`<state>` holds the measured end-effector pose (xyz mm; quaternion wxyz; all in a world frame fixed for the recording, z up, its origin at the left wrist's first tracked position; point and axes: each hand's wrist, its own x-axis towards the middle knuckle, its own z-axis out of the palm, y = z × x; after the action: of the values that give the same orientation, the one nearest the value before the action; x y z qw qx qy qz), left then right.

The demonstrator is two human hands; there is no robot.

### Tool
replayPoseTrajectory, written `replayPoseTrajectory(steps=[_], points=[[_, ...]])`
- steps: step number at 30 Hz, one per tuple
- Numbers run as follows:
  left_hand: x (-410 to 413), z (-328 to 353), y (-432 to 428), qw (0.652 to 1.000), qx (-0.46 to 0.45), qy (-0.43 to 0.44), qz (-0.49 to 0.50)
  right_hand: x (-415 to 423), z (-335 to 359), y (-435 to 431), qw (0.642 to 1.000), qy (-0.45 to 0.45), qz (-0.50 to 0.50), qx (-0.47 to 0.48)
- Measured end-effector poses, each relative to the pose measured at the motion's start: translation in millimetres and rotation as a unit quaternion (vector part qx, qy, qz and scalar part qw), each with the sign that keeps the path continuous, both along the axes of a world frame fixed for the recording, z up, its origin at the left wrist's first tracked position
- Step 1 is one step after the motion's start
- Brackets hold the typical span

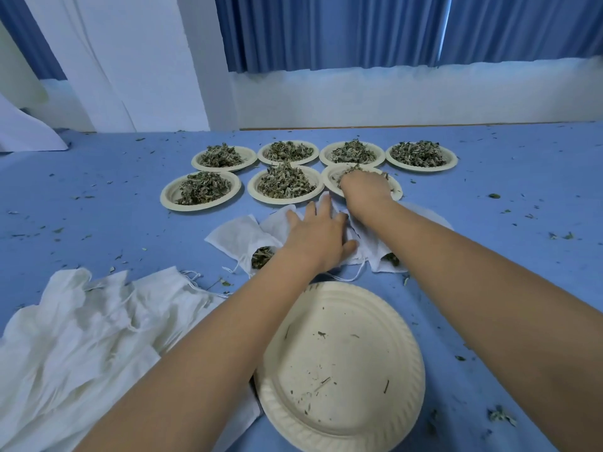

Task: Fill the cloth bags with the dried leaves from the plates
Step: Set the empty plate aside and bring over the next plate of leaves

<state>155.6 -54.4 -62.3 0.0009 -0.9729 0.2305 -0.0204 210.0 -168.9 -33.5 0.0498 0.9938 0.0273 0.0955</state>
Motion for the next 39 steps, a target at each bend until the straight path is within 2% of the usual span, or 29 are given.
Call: replayPoseTrajectory(steps=[6,9,10,12,14,16,19,22,26,28,30,34,36,39], points=[[0.5,0.6,5.0,1.0,-0.002,0.002,-0.012,0.8,2.8,-7.3,0.996,-0.087,0.007,0.032],[-0.6,6.4,8.6,1.0,-0.016,-0.001,-0.004,-3.2,14.5,-6.4,0.99,-0.131,0.053,0.023],[-2.6,11.0,11.1,0.999,-0.047,-0.001,-0.002,-6.2,19.9,-5.2,0.986,-0.148,0.072,0.02],[-10.5,22.3,20.8,0.981,-0.192,0.004,0.008,-17.1,32.2,-2.6,0.979,-0.178,0.1,0.026],[-26.8,32.8,37.3,0.934,-0.354,0.0,0.039,-36.0,43.7,0.0,0.97,-0.199,0.13,0.046],[-46.9,40.6,58.8,0.903,-0.423,-0.029,0.064,-65.1,50.8,4.3,0.961,-0.205,0.175,0.066],[-83.2,38.4,92.2,0.905,-0.405,-0.093,0.095,-120.2,46.7,14.5,0.949,-0.172,0.252,0.079],[-122.6,20.0,110.7,0.929,-0.309,-0.158,0.128,-185.4,26.5,27.1,0.938,-0.13,0.31,0.09],[-160.3,-6.6,111.9,0.964,-0.191,-0.103,0.151,-233.3,3.9,34.0,0.935,-0.049,0.337,0.099],[-172.9,-10.6,114.4,0.975,-0.135,-0.114,0.133,-242.1,-1.6,33.1,0.937,-0.017,0.332,0.104],[-180.2,-8.8,119.2,0.972,-0.155,-0.124,0.123,-248.7,-6.1,31.9,0.939,0.008,0.325,0.112],[-186.0,-4.7,123.0,0.983,-0.126,-0.054,0.12,-258.8,-9.7,30.0,0.94,0.038,0.315,0.127],[-187.4,2.2,122.5,0.975,-0.159,-0.031,0.155,-262.6,-9.4,29.8,0.943,0.054,0.301,0.132],[-189.2,13.6,123.5,0.95,-0.234,-0.079,0.19,-267.9,-7.8,27.4,0.943,0.077,0.277,0.168]])
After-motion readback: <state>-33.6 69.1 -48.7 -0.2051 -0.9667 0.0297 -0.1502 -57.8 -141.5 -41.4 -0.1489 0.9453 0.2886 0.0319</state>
